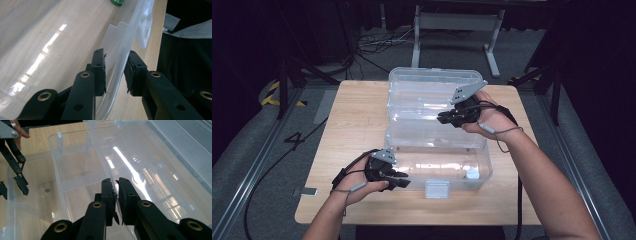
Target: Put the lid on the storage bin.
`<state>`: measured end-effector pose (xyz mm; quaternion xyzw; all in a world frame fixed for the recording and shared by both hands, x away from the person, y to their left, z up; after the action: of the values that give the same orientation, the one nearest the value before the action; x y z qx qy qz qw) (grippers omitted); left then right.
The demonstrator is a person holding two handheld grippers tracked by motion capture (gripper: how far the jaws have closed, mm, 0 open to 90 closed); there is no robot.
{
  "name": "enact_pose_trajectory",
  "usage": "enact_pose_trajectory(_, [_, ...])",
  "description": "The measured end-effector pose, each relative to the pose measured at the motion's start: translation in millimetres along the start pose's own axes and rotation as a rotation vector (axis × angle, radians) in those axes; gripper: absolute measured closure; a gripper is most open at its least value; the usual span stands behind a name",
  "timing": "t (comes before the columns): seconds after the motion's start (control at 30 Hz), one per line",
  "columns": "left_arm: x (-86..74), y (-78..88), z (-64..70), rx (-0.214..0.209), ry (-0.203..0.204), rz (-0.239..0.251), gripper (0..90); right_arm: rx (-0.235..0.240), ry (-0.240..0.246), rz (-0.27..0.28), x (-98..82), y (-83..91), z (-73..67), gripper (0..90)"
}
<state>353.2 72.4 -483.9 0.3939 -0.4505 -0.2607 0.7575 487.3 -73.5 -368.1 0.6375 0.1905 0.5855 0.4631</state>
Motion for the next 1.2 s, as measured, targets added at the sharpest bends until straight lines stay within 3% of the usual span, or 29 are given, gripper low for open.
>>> enact_pose_trajectory(0.27, [0.1, -0.1, 0.1, -0.001, -0.001, 0.002, 71.9, 0.017, -0.009, 0.001, -1.3, 3.8, -7.6, 83.5])
enact_pose_trajectory(1.2, [-0.2, 0.1, 0.0, -0.001, -0.006, -0.001, 71.9, 0.042, 0.029, 0.006, -7.7, 11.7, -29.9, 83.5])
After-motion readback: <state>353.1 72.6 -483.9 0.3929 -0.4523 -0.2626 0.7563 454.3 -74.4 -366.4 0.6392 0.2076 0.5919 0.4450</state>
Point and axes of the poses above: each handheld gripper's, and its own axes: y roughly backward along the jaws, x roughly out of its top, z roughly to its right, the point moved 10 cm from there along -y, roughly forward along the jaws, and after that the axes turned 13 degrees about -z, right-handed, at the moved point
